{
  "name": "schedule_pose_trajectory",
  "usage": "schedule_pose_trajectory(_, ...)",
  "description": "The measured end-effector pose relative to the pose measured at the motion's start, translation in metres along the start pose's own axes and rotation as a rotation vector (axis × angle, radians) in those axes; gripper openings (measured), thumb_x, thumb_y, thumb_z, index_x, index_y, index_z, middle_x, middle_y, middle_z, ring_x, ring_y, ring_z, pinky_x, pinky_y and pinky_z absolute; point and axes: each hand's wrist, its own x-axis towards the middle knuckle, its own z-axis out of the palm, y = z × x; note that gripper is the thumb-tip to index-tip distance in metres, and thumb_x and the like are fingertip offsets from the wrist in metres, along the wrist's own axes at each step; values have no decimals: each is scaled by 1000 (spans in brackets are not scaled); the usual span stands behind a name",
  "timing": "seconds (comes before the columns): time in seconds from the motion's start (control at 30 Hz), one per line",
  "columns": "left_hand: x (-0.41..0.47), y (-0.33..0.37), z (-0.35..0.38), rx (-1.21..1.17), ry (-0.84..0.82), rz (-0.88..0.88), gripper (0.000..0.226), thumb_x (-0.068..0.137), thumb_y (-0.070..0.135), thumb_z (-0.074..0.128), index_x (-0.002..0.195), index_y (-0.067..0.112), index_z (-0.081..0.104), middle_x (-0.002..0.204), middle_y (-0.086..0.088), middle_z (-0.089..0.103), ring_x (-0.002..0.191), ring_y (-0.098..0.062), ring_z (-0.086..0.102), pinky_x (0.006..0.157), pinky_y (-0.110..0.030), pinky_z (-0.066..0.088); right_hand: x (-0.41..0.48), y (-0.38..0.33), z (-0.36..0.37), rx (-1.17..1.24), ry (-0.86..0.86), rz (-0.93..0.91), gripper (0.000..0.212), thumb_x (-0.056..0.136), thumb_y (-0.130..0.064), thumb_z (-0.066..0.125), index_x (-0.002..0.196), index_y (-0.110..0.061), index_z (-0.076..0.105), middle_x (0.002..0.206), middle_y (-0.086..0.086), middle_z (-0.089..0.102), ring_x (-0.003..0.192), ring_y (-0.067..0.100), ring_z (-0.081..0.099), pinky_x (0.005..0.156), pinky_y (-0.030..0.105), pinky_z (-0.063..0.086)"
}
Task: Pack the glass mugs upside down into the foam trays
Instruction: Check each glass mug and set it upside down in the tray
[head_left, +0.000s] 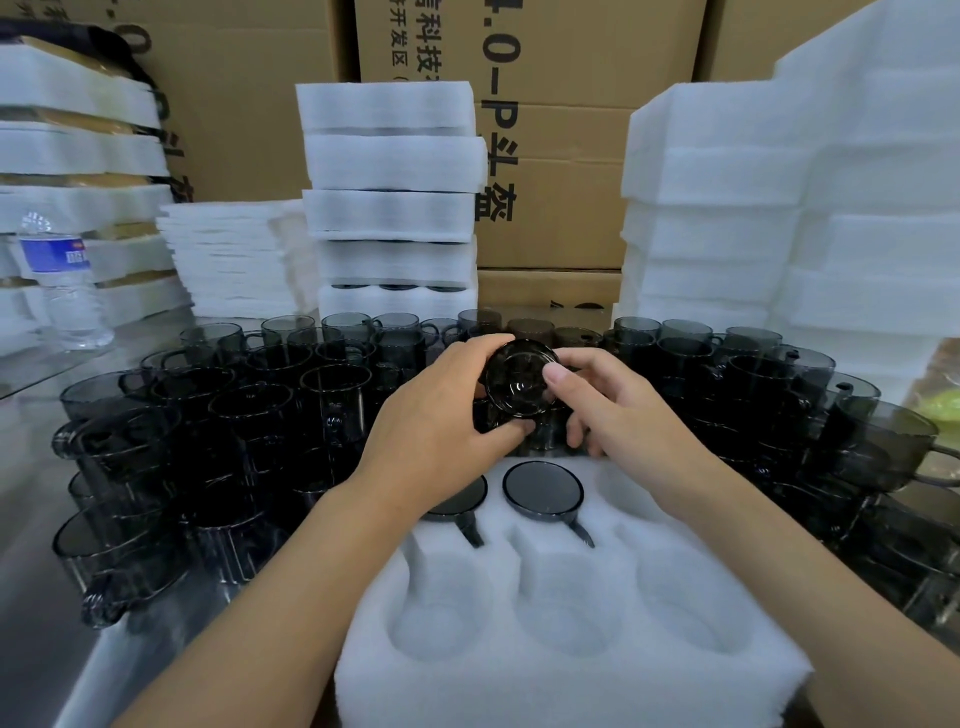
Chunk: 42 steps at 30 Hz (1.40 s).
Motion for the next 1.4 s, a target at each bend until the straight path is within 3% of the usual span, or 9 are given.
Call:
schedule_pose_trajectory(0.33, 0, -2, 0, 4, 2, -11, 63, 74, 46, 69, 126, 53, 35, 114, 29, 55, 83, 9, 53, 71, -10, 37, -2, -1, 1, 4, -48, -6, 24, 89, -42, 55, 112, -37, 56, 100, -11, 64, 65, 6, 62, 60, 23, 48)
schedule_pose_trajectory(0.43, 0, -2, 0, -34, -29, 16, 64, 76, 43, 67, 131, 51, 35, 116, 26, 55, 82, 7, 56, 75, -23, 47, -4, -1, 2, -58, -89, -80, 57, 73, -45, 70, 126, -43, 48, 111, -5, 61, 75, 8, 66, 72, 26, 56)
schedule_pose_trajectory(0.53, 0, -4, 2, -89, -79, 40, 73, 79, 33, 67, 141, 45, 32, 114, 29, 49, 84, 10, 52, 73, -21, 46, -6, -3, 2, -106, -116, -152, 73, 71, -38, 76, 134, -44, 41, 128, -8, 52, 81, 14, 67, 81, 34, 57)
schedule_pose_trajectory(0.67, 0, -4, 2, -178, -55, 67, 70, 79, 34, 68, 142, 37, 37, 113, 24, 54, 77, 6, 55, 69, -17, 46, -6, -7, 3, -95, -47, -158, 67, 69, -43, 73, 130, -42, 46, 122, -8, 49, 73, 13, 60, 77, 35, 57)
schedule_pose_trajectory(0.87, -3, 2, -1, -355, -95, 139, 77, 68, 27, 79, 133, 48, 43, 135, 18, 46, 85, -10, 62, 71, -21, 56, -5, -4, -2, -65, -21, -121, 50, 88, -25, 61, 133, -37, 43, 128, -1, 50, 98, 16, 60, 87, 28, 52)
schedule_pose_trajectory(0.93, -2, 2, 0, -372, -96, 127, 81, 68, 21, 83, 131, 52, 42, 140, 13, 44, 87, -10, 62, 74, -22, 56, -6, -5, -3, -13, -41, -132, 52, 86, -32, 61, 133, -38, 40, 130, -3, 50, 98, 11, 61, 82, 22, 52)
schedule_pose_trajectory(1.1, 0, 4, -2, -396, -92, 84, 79, 65, 25, 86, 130, 48, 47, 141, 16, 41, 82, -6, 63, 71, -18, 56, -6, -4, 0, -43, -55, -135, 77, 59, -61, 68, 128, -43, 39, 127, -10, 48, 114, 10, 54, 93, 35, 50)
schedule_pose_trajectory(1.23, -1, 5, -2, -406, -154, 64, 80, 60, 28, 88, 126, 48, 48, 136, 27, 41, 77, -4, 65, 71, -21, 57, -3, -1, 1, -174, 20, -161, 56, 64, -48, 74, 113, -46, 47, 116, -13, 47, 102, -1, 54, 90, 30, 48)
schedule_pose_trajectory(1.4, -1, 8, -6, -300, -216, 65, 82, 58, 57, 79, 128, 57, 37, 123, 40, 40, 81, 1, 63, 70, -29, 58, -1, -10, -15, -122, 6, -121, 51, 58, -36, 69, 104, -46, 48, 103, -11, 53, 67, -9, 51, 59, 11, 43)
